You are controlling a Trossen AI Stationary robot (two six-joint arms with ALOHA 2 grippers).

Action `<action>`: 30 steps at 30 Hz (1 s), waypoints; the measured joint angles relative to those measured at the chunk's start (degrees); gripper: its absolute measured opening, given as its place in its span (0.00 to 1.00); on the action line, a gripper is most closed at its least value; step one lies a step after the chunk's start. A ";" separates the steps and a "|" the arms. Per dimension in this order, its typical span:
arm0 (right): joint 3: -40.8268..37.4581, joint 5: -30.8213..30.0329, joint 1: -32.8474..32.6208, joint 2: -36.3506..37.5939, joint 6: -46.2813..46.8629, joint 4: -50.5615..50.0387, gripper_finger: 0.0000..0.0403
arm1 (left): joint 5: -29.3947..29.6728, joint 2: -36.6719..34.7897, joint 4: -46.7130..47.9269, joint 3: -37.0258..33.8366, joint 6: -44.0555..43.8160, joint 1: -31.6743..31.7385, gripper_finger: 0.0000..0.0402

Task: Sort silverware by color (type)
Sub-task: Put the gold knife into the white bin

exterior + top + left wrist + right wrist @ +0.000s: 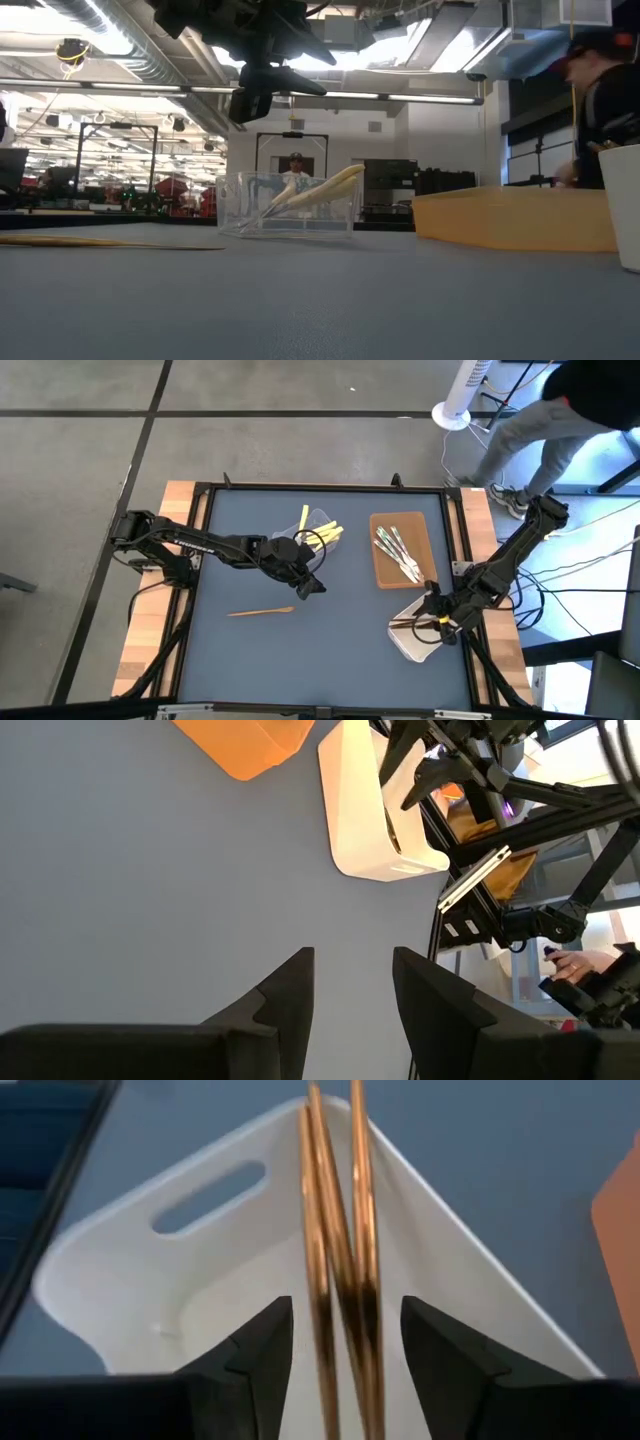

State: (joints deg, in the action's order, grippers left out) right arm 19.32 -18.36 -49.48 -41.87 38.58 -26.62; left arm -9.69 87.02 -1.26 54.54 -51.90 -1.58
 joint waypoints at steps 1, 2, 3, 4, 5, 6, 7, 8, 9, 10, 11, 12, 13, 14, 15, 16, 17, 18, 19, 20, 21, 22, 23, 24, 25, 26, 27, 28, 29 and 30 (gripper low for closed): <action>0.53 -0.01 -0.01 0.00 -0.29 -0.04 0.43 | 0.00 0.02 0.00 0.00 0.00 0.00 0.33; 1.17 -0.01 0.00 0.00 -1.00 -0.28 0.43 | 0.00 0.00 0.02 0.00 0.00 0.00 0.33; 1.82 -0.05 0.01 0.00 -1.67 -0.48 0.43 | -0.02 0.02 0.09 0.00 0.00 0.00 0.33; 2.59 0.00 -0.01 0.00 -2.58 -0.49 0.43 | -0.01 0.00 0.20 0.00 0.00 0.00 0.33; 3.37 -0.03 -0.01 0.00 -3.14 -0.45 0.43 | 0.00 0.01 0.33 0.00 0.00 0.00 0.33; 4.06 -0.01 -0.01 0.00 -4.15 -0.45 0.43 | -0.02 0.02 0.50 0.00 0.00 0.00 0.33; 4.79 -0.01 0.01 0.00 -4.90 -0.51 0.43 | 0.00 0.00 0.67 0.00 0.02 0.00 0.33; 5.60 -0.03 0.01 0.00 -5.97 -0.55 0.43 | 0.00 0.01 0.80 0.00 0.02 0.00 0.33; 6.36 -0.03 0.00 0.00 -6.84 -0.48 0.43 | 0.00 0.02 0.92 0.00 0.02 0.00 0.33; 7.12 -0.02 -0.01 0.00 -7.57 -0.48 0.43 | -0.01 0.01 0.94 0.00 0.02 0.00 0.33; 7.90 -0.05 0.00 0.00 -8.10 -0.49 0.43 | -0.01 0.00 0.94 0.00 0.02 -0.01 0.33; 8.65 -0.08 0.00 0.00 -8.88 -0.53 0.43 | 0.00 0.01 0.94 0.00 0.03 -0.07 0.33; 9.42 -0.08 -0.01 0.00 -9.29 -0.51 0.43 | 0.00 0.02 0.93 0.00 0.12 -0.09 0.33; 10.26 -0.10 0.01 0.00 -9.87 -0.49 0.43 | 0.00 0.02 0.94 0.00 0.48 -0.09 0.33; 11.02 -0.10 -0.01 0.00 -10.44 -0.46 0.43 | -0.02 0.00 0.94 0.00 1.40 -0.22 0.33; 11.73 -0.12 0.00 0.00 -10.78 -0.47 0.43 | 0.00 0.01 0.93 0.00 2.52 -0.34 0.33; 12.46 -0.31 -0.01 0.00 -11.12 -0.49 0.43 | 0.01 0.02 0.92 0.00 3.65 -0.46 0.33; 13.18 -0.88 -0.01 0.00 -11.73 -0.52 0.43 | 0.00 0.02 0.92 0.00 4.96 -0.66 0.33; 13.98 -1.63 -0.01 0.00 -12.00 -0.51 0.43 | -0.01 0.01 0.92 0.00 6.26 -0.90 0.33; 14.78 -2.66 -0.01 0.00 -12.10 -0.39 0.43 | -0.01 0.01 0.92 0.00 7.59 -1.15 0.33; 15.43 -4.03 -0.01 0.00 -12.12 -0.21 0.43 | 0.00 0.02 0.91 0.00 8.97 -1.43 0.33; 15.98 -5.76 -0.01 0.00 -12.13 -0.01 0.43 | -0.02 0.02 0.90 0.00 10.44 -1.76 0.33; 16.48 -7.72 -0.01 0.00 -12.13 0.14 0.43 | -0.01 0.01 0.92 0.00 12.01 -2.08 0.33; 17.01 -9.60 -0.01 0.00 -12.13 0.14 0.43 | 0.00 0.02 1.07 0.00 13.61 -2.45 0.33; 17.55 -11.39 0.01 0.00 -12.16 0.14 0.43 | 0.00 0.02 1.74 0.00 15.34 -2.84 0.33; 18.08 -12.96 0.01 0.00 -12.19 0.19 0.43 | -0.03 0.02 3.04 0.00 17.21 -3.24 0.32; 18.55 -14.45 0.01 0.00 -12.14 0.21 0.43 | -0.04 0.02 4.72 0.00 19.00 -3.64 0.32; 18.92 -15.58 0.01 0.00 -12.17 0.26 0.43 | -0.02 0.02 6.90 0.00 20.67 -4.06 0.32; 19.20 -16.29 0.01 0.00 -12.17 0.29 0.43 | -0.02 0.02 9.50 0.00 22.02 -4.49 0.32; 19.35 -16.91 0.01 0.00 -12.16 0.42 0.43 | -0.02 0.02 12.18 0.00 22.73 -4.88 0.32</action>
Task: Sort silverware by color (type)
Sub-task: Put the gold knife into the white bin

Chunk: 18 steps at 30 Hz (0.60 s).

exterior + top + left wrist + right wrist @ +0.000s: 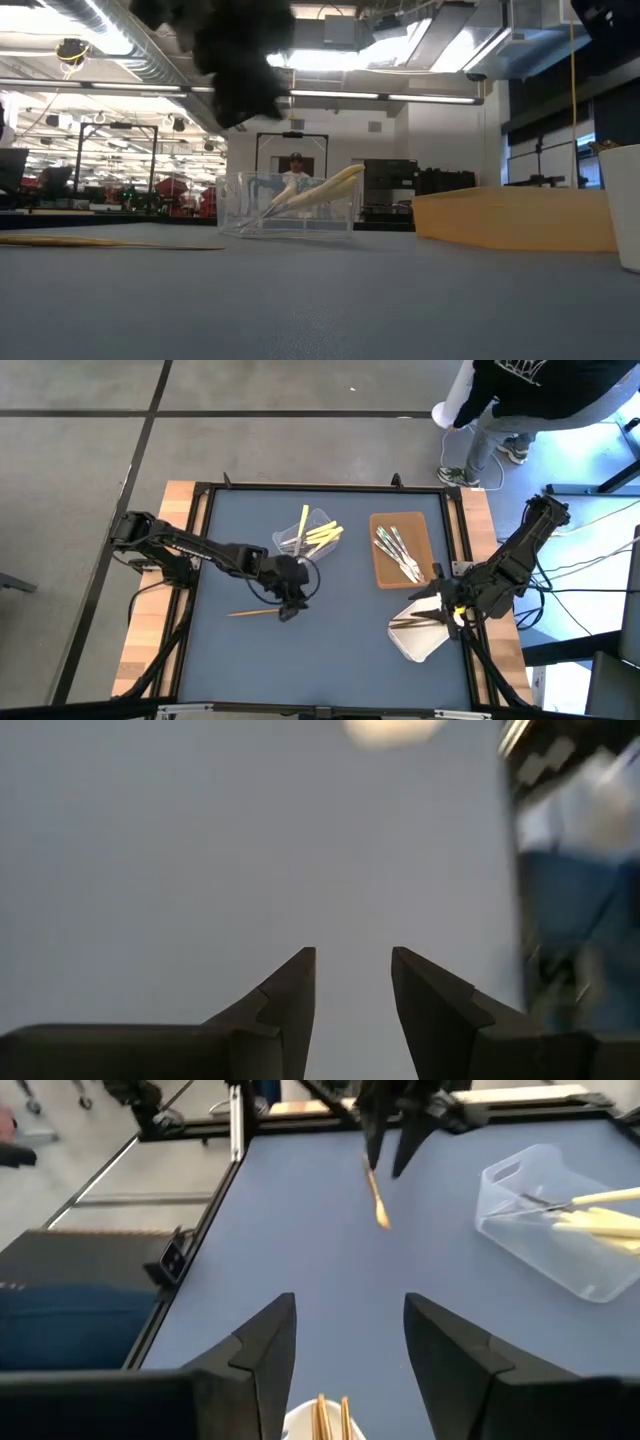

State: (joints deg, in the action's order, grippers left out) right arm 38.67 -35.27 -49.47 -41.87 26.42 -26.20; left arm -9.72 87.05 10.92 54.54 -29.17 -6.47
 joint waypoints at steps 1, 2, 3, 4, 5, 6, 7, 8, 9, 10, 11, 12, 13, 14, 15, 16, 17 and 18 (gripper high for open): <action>0.03 -0.62 0.00 0.00 0.00 0.35 0.43 | 0.02 0.00 3.10 0.00 0.34 -0.42 0.32; 0.03 -1.26 0.00 0.00 -0.02 0.64 0.43 | 0.04 0.00 6.57 0.00 0.36 -0.85 0.31; 0.03 -1.66 0.00 0.00 0.01 0.84 0.43 | 0.18 0.00 10.16 -0.02 0.12 -1.30 0.31; 0.03 -1.81 0.02 0.00 0.01 1.04 0.43 | 0.39 0.00 13.63 -0.04 -0.18 -1.79 0.31; 0.03 -1.81 0.02 0.00 -0.01 1.18 0.43 | 0.72 0.00 17.03 -0.04 -0.80 -2.37 0.31; 0.03 -1.88 0.02 0.00 -0.01 1.46 0.43 | 1.11 0.00 20.31 -0.04 -1.44 -3.06 0.31; 0.03 -2.27 0.02 -0.09 0.00 2.06 0.43 | 1.55 0.00 23.67 -0.04 -2.00 -3.79 0.31; 0.04 -2.85 0.02 -0.34 -0.01 2.90 0.43 | 1.71 0.00 26.86 -0.04 -2.10 -4.47 0.31; 0.05 -3.55 0.02 -0.50 -0.19 3.59 0.43 | 1.75 0.00 29.58 -0.04 -2.16 -5.18 0.31; 0.05 -4.09 0.02 -0.70 -0.92 4.11 0.43 | 2.05 0.00 32.10 -0.04 -2.18 -5.89 0.31; 0.05 -4.24 0.02 -0.89 -1.60 4.68 0.43 | 2.60 0.00 34.48 -0.04 -2.21 -6.56 0.31; 0.05 -4.30 0.02 -1.16 -2.85 5.61 0.43 | 3.52 0.00 36.37 -0.04 -2.21 -7.29 0.31; 0.05 -4.75 0.02 -1.47 -3.93 6.71 0.43 | 4.62 0.00 37.91 -0.04 -2.21 -8.06 0.31; 0.07 -5.40 0.02 -1.95 -5.11 7.72 0.43 | 5.59 0.00 39.12 -0.04 -2.19 -8.83 0.31; 0.07 -6.06 0.02 -2.45 -6.72 8.77 0.43 | 6.50 0.00 40.06 -0.04 -2.18 -9.62 0.31; 0.07 -6.57 0.11 -2.97 -8.44 9.84 0.43 | 6.94 0.00 40.73 -0.04 -2.18 -10.44 0.31; 0.07 -6.71 0.46 -3.56 -9.99 10.93 0.43 | 7.15 0.00 41.08 -0.04 -2.18 -11.29 0.31; 0.07 -6.57 0.93 -4.19 -11.19 11.99 0.43 | 7.23 0.00 41.06 -0.04 -2.17 -12.04 0.31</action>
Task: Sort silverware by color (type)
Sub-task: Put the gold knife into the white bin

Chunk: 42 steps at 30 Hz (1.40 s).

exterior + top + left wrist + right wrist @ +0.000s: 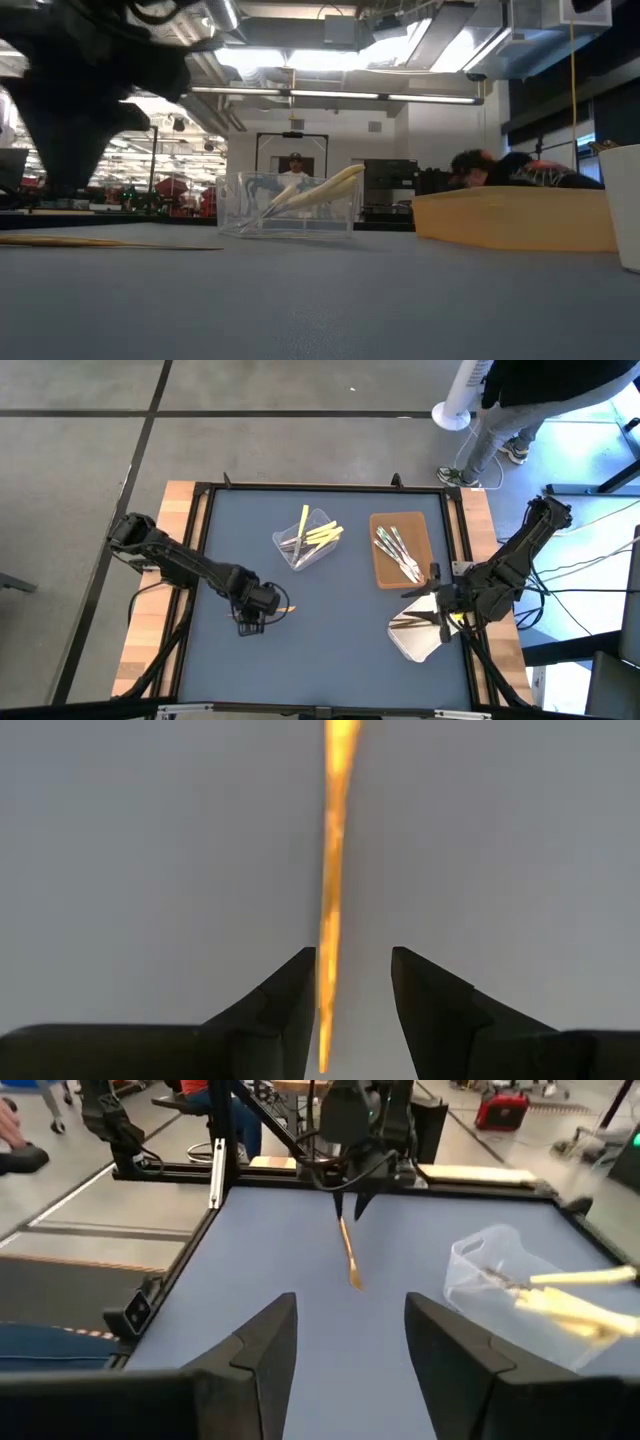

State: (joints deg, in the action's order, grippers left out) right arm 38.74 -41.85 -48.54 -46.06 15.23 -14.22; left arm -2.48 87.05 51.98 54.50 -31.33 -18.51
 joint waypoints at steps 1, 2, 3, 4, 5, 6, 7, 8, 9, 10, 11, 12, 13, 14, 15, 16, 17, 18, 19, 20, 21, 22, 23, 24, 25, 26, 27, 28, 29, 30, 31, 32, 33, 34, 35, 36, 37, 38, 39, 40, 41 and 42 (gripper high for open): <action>0.00 0.51 0.60 -0.65 -0.87 1.13 0.43 | -0.02 0.00 -0.12 0.00 -0.01 -0.76 0.31; 0.00 1.05 1.22 -1.26 -1.77 1.93 0.43 | 0.02 0.00 -0.13 0.00 0.00 -1.49 0.31; 0.00 1.69 1.90 -1.93 -2.21 2.45 0.43 | 0.04 0.00 -0.11 0.00 -0.02 -2.19 0.31; 0.00 2.40 2.65 -2.60 -2.51 2.94 0.43 | 0.17 0.00 -0.12 0.00 -0.03 -2.88 0.31; 0.00 2.94 3.47 -3.26 -2.82 3.45 0.43 | 0.48 0.00 -0.12 0.00 -0.04 -3.51 0.31; 0.00 3.50 4.41 -3.99 -3.37 3.89 0.43 | 1.00 0.00 -0.12 0.00 -0.06 -4.08 0.31; 0.00 3.97 5.24 -4.69 -3.61 4.12 0.43 | 1.54 0.00 -0.12 0.00 -0.21 -4.61 0.31; 0.00 4.20 6.03 -5.32 -3.73 4.06 0.43 | 1.99 0.00 -0.12 0.00 -0.77 -5.06 0.31; 0.00 4.49 6.83 -5.94 -3.75 4.02 0.43 | 2.42 0.00 -0.12 0.00 -1.39 -5.39 0.31; 0.00 4.62 7.62 -6.51 -3.77 4.04 0.43 | 2.77 0.00 -0.12 0.00 -1.89 -5.64 0.31; 0.00 5.28 8.42 -7.05 -3.75 4.04 0.43 | 3.15 0.00 -0.15 0.00 -2.65 -5.84 0.31; 0.00 5.78 9.20 -7.60 -3.79 4.07 0.43 | 3.43 0.00 -0.12 0.00 -3.11 -5.99 0.31; 0.00 6.55 10.00 -8.18 -3.81 4.03 0.43 | 3.49 0.00 -0.14 0.00 -3.49 -6.10 0.31; 0.00 7.23 10.73 -8.68 -3.77 4.02 0.43 | 3.50 0.00 -0.13 0.00 -3.96 -6.22 0.31; 0.00 7.96 11.51 -9.17 -3.80 4.02 0.43 | 3.48 0.00 -0.13 0.00 -4.18 -6.30 0.31; 0.00 8.72 12.23 -9.61 -3.78 4.02 0.43 | 3.49 0.00 -0.15 0.00 -4.27 -6.31 0.31; 0.00 9.37 12.91 -10.03 -3.79 4.04 0.43 | 3.49 0.00 -0.13 0.00 -4.29 -6.31 0.31; 0.00 10.12 13.52 -10.43 -3.78 4.04 0.43 | 3.48 0.00 -0.15 0.00 -4.30 -6.31 0.31; 0.00 10.70 14.08 -10.82 -3.79 4.02 0.43 | 3.48 0.00 -0.15 0.00 -4.30 -6.31 0.31; 0.00 11.44 14.63 -11.29 -3.77 4.04 0.43 | 3.50 0.00 -0.15 0.00 -4.30 -6.29 0.31; 0.00 11.86 15.16 -11.62 -3.79 4.04 0.43 | 3.50 0.00 -0.15 0.00 -4.30 -6.29 0.31; 0.00 12.22 15.62 -11.97 -3.79 4.01 0.43 | 3.50 0.00 -0.15 0.00 -4.35 -6.29 0.31; 0.00 12.76 16.00 -12.28 -3.79 4.00 0.43 | 3.50 0.00 -0.15 0.00 -4.54 -6.29 0.31; 0.00 13.14 16.37 -12.48 -3.79 4.00 0.43 | 3.50 0.00 -0.16 0.00 -4.60 -6.29 0.31; 0.00 13.46 16.69 -12.74 -3.79 4.02 0.43 | 3.50 0.00 -0.17 0.00 -4.61 -6.29 0.31; 0.00 13.72 16.96 -12.99 -3.79 4.07 0.43 | 3.50 0.00 -0.17 0.00 -4.63 -6.29 0.31; 0.00 14.12 17.25 -13.15 -3.79 4.04 0.43 | 3.50 0.00 -0.17 0.00 -4.66 -6.29 0.31; 0.00 14.33 17.43 -13.29 -3.79 4.00 0.43 | 3.50 0.00 -0.17 0.00 -4.68 -6.29 0.31; 0.00 14.52 17.56 -13.48 -3.79 4.08 0.43 | 3.56 0.00 -0.17 0.00 -4.70 -6.29 0.31; 0.00 14.50 17.56 -13.61 -3.79 4.15 0.43 | 3.70 0.00 -0.55 -0.21 -4.73 -6.29 0.31; 0.00 14.47 17.52 -13.74 -3.79 4.12 0.43 | 3.81 0.00 -1.38 -0.68 -4.99 -6.29 0.31; 0.00 14.50 17.51 -13.85 -3.79 4.12 0.43 | 3.90 0.00 -2.36 -1.46 -5.66 -6.29 0.31; 0.00 14.52 17.49 -13.89 -3.79 4.10 0.43 | 3.94 0.00 -3.27 -2.37 -6.19 -6.29 0.31; 0.00 14.52 17.49 -13.89 -3.79 4.09 0.43 | 3.94 0.00 -3.91 -3.22 -6.57 -6.29 0.31; 0.00 14.49 17.49 -13.89 -3.79 4.11 0.43 | 4.04 0.00 -4.31 -3.95 -6.91 -6.29 0.31; 0.00 14.50 17.49 -13.89 -3.79 4.09 0.43 | 4.35 0.00 -4.55 -4.59 -7.37 -6.29 0.31; 0.00 14.52 17.49 -13.89 -3.81 4.09 0.43 | 4.75 0.00 -4.54 -5.22 -7.68 -6.29 0.31; 0.00 14.50 17.49 -13.89 -3.90 4.09 0.43 | 4.97 0.00 -4.39 -5.74 -8.04 -6.27 0.31; 0.00 14.49 17.49 -13.89 -4.06 4.10 0.43 | 4.96 0.00 -4.45 -6.20 -8.11 -6.27 0.31; 0.00 14.50 17.49 -13.89 -4.32 4.11 0.43 | 4.95 0.00 -4.68 -6.56 -8.17 -6.27 0.31; 0.00 14.49 17.49 -13.89 -4.68 4.09 0.43 | 4.89 0.00 -5.36 -6.97 -8.17 -6.27 0.31; 0.00 14.50 17.49 -13.89 -4.78 4.09 0.43 | 4.76 0.00 -6.15 -7.43 -8.17 -6.27 0.31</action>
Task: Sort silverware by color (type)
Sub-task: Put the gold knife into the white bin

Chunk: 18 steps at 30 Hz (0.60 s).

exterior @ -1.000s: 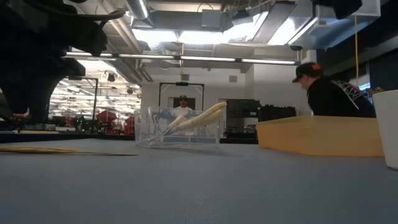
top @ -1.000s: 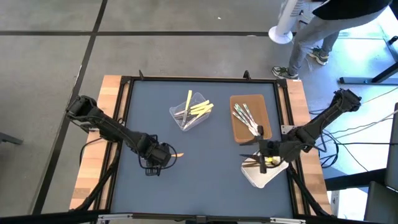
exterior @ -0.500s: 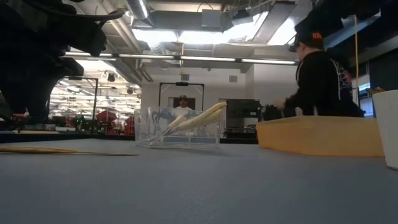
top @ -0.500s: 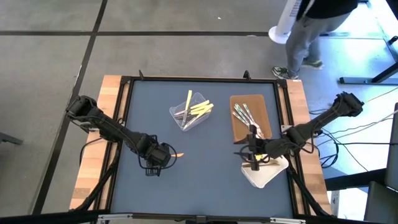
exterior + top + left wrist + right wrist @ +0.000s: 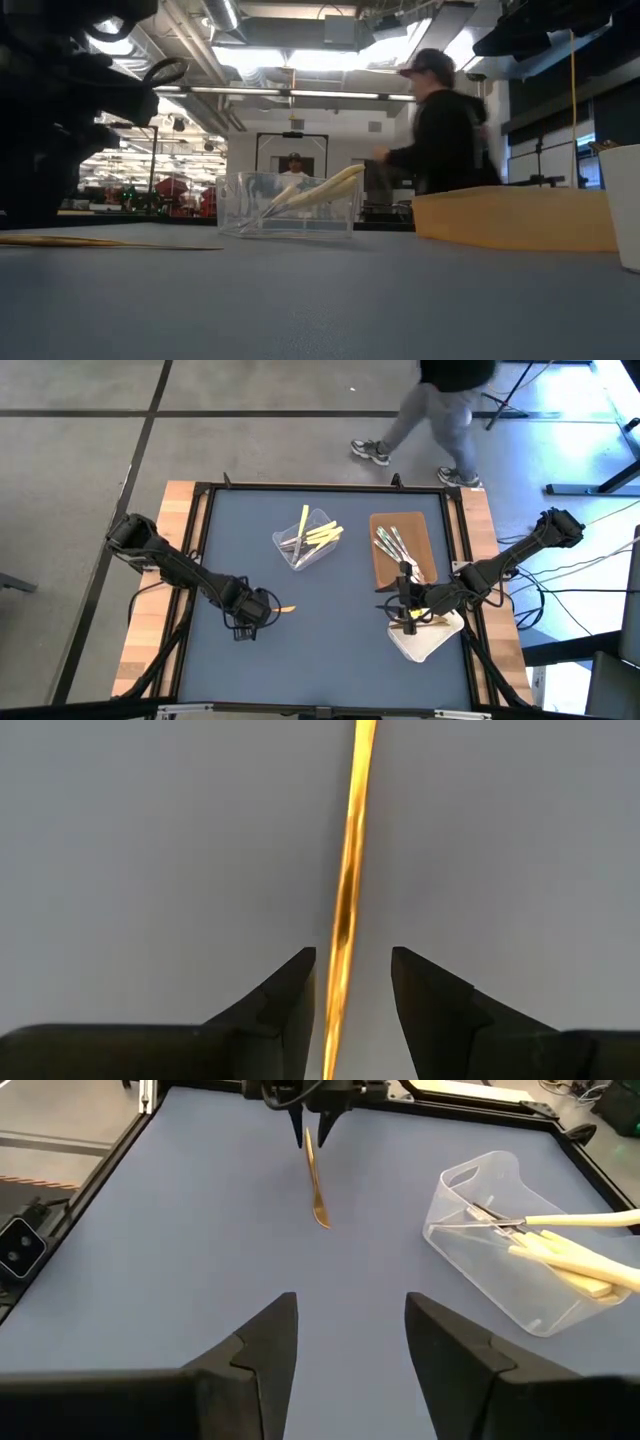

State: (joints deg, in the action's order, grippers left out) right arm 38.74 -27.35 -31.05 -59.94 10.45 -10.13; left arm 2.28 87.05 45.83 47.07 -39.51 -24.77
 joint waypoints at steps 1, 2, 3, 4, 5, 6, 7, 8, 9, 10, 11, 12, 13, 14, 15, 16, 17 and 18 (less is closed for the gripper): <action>0.00 -0.01 0.00 0.00 -0.02 0.00 0.43 | -0.08 0.00 -0.75 -0.47 0.01 0.00 0.31; 0.00 -0.01 0.00 0.00 -0.02 0.02 0.43 | -0.07 0.00 -1.12 -0.78 0.05 -0.02 0.31; 0.00 -0.01 0.00 0.00 -0.02 0.02 0.43 | -0.12 0.00 -1.49 -1.09 0.22 -0.02 0.31; 0.00 0.01 0.00 0.00 -0.02 0.00 0.43 | -0.10 0.00 -1.87 -1.43 0.39 0.00 0.31; 0.00 0.00 0.00 0.00 -0.02 0.00 0.43 | -0.04 0.00 -2.40 -1.83 0.39 0.00 0.31; 0.00 -0.01 -0.01 0.00 -0.02 0.00 0.43 | 0.01 0.00 -3.25 -2.31 0.39 0.00 0.31; 0.00 0.00 -0.02 0.00 -0.07 0.01 0.43 | 0.01 0.00 -4.33 -2.77 0.41 0.00 0.31; 0.00 0.01 -0.02 0.00 -0.24 0.00 0.43 | 0.01 0.00 -5.58 -3.19 0.42 -0.02 0.31; 0.00 0.00 -0.02 0.00 -0.26 0.00 0.43 | 0.01 0.00 -6.56 -3.53 0.41 -0.01 0.31; 0.00 0.01 -0.02 0.00 -0.26 0.00 0.43 | 0.01 0.00 -7.30 -3.82 0.42 0.00 0.31; 0.00 -0.01 -0.02 0.00 -0.26 0.00 0.43 | 0.03 0.00 -7.86 -4.14 0.42 0.00 0.31; 0.00 -0.01 -0.02 0.00 -0.28 0.00 0.43 | 0.12 0.00 -8.30 -4.43 0.43 -0.01 0.31; 0.00 -0.01 -0.02 0.00 -0.28 0.00 0.43 | 0.25 0.00 -8.45 -4.65 0.42 -0.02 0.31; 0.00 0.00 -0.02 0.00 -0.28 0.00 0.43 | 0.50 0.00 -8.44 -4.84 0.42 -0.02 0.31; 0.00 -0.01 -0.02 0.00 -0.28 0.00 0.43 | 0.89 0.00 -8.46 -5.05 0.42 -0.02 0.31; 0.00 -0.01 -0.02 0.00 -0.28 0.00 0.43 | 1.14 0.00 -8.60 -5.21 0.42 -0.02 0.31; 0.00 -0.01 -0.03 0.00 -0.28 0.00 0.43 | 1.39 -0.03 -8.62 -5.41 0.37 -0.04 0.31; 0.00 -0.01 -0.02 0.00 -0.29 0.00 0.43 | 1.49 -0.08 -8.62 -5.57 0.20 -0.04 0.31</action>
State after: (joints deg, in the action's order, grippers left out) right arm 38.74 -27.35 -31.07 -59.94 10.16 -10.13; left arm 3.77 86.97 37.21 41.51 -39.31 -24.82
